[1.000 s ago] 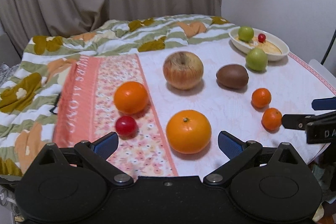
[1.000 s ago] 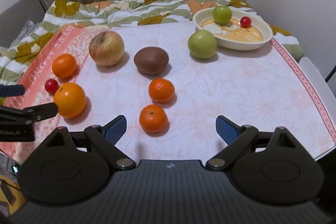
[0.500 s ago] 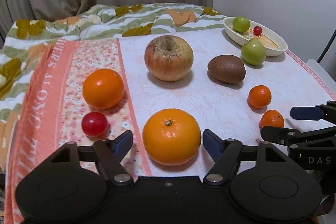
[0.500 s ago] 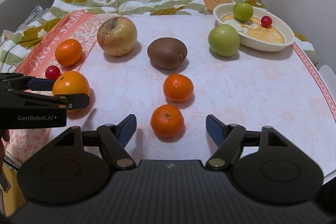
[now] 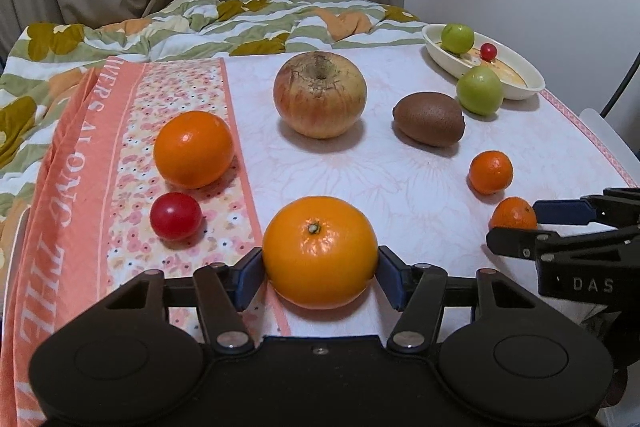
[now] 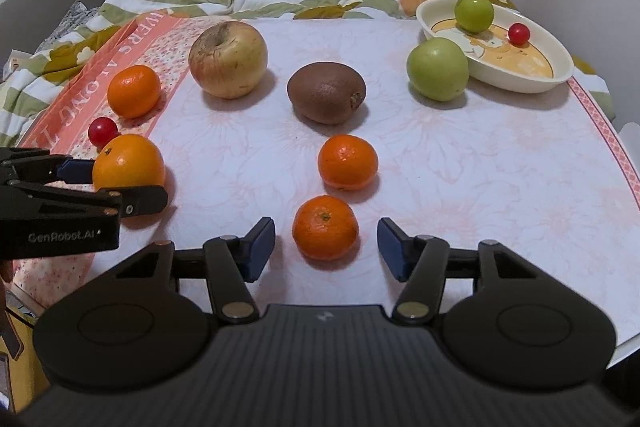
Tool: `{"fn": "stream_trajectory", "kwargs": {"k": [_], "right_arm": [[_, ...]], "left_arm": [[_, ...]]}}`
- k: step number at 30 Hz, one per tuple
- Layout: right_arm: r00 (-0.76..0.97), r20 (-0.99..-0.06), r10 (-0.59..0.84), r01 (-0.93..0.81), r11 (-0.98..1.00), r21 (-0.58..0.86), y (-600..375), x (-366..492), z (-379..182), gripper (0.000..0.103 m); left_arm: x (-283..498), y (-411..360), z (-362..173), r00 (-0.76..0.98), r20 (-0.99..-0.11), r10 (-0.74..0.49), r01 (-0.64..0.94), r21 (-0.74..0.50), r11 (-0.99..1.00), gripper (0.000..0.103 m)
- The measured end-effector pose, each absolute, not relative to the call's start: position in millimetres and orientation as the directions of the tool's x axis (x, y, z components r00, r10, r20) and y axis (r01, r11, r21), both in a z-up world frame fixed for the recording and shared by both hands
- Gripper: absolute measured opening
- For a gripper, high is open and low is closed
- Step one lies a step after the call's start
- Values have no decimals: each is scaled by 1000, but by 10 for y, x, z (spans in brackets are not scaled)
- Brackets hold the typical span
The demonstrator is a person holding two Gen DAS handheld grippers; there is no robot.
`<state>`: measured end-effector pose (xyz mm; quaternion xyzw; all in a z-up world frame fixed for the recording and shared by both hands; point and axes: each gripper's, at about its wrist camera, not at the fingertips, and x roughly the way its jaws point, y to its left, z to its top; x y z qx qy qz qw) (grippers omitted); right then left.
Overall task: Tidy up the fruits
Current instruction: 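Grasp the large orange with the left tool while the right tool grasps a mandarin, then release the orange into the bowl with the left tool while the right tool carries the mandarin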
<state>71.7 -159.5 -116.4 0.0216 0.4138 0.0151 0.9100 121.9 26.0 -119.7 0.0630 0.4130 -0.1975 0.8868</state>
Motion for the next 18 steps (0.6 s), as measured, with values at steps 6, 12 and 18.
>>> {"fn": "stream_trajectory", "kwargs": {"k": [6,12,18], "right_arm": [[654,-756,42,-12,999,45,-1588,736,-1191,65],[647,-760,53,-28,999,46,-1595,746,-1181,52],[658,-751,56,-30,998,48,-1588,692,-1086,51]], "left_arm": [[1161,297,-1199,582,-760,-290,398,-45,916,64],[1104,324,-1192,583,-762,-283,396,-38,918,64],[1043,364,-1135,603,-745,-285,386,-40,921,63]]}}
